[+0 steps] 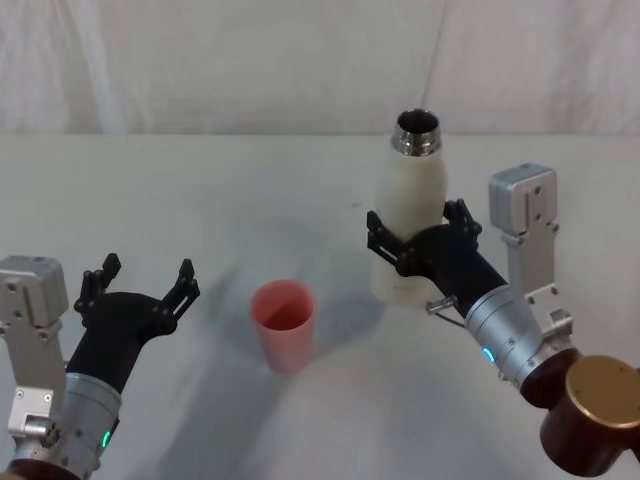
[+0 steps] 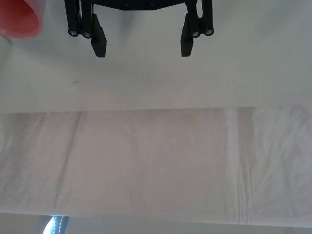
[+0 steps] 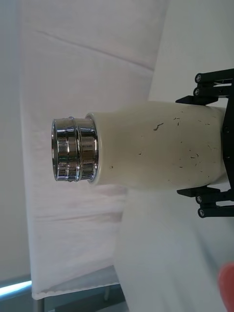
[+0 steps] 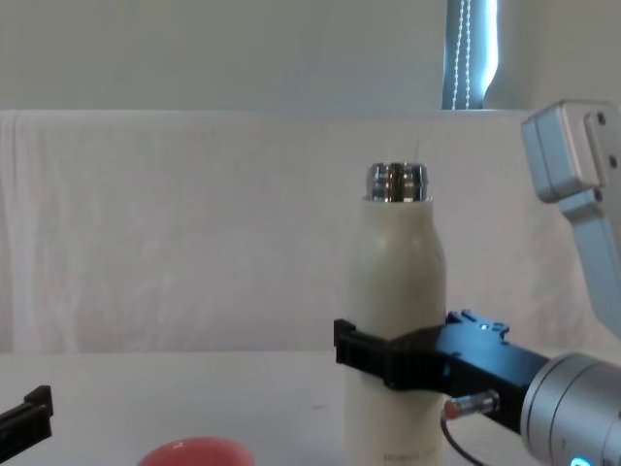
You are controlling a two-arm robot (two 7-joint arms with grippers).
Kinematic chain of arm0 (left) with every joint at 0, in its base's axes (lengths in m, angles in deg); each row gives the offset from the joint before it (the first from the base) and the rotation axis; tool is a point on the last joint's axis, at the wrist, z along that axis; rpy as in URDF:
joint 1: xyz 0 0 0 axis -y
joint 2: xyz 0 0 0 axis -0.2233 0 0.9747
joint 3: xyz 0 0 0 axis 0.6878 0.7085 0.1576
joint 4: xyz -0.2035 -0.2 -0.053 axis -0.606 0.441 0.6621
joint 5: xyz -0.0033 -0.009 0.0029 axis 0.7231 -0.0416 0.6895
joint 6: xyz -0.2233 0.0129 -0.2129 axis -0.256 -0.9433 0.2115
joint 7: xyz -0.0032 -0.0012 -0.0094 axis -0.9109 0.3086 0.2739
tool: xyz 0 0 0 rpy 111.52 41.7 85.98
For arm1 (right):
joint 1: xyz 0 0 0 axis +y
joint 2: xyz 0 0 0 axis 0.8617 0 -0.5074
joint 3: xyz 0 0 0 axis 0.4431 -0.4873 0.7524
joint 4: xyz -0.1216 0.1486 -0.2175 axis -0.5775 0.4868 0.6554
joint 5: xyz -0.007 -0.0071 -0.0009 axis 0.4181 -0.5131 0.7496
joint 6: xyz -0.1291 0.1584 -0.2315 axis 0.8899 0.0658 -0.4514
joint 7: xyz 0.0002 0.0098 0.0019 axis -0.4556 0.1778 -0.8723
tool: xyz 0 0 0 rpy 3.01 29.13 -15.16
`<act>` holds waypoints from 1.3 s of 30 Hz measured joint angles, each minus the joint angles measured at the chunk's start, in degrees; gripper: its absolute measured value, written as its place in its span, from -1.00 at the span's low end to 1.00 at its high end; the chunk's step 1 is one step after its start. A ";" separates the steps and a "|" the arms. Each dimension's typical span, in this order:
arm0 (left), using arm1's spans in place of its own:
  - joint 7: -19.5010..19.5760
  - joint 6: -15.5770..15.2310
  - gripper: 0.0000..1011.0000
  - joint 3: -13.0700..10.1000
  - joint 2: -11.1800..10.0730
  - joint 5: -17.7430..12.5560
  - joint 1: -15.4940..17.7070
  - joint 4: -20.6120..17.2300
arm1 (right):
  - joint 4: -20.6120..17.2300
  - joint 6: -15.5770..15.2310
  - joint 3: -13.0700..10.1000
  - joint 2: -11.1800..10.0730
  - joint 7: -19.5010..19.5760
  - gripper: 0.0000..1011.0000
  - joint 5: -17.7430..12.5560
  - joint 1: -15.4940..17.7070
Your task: Grasp the thermos with one hand and pour water into the cup lid.
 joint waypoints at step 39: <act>0.00 0.00 0.98 0.00 0.00 0.00 0.00 0.00 | -3.30 -0.61 -0.24 -0.64 -0.06 0.90 -0.25 0.96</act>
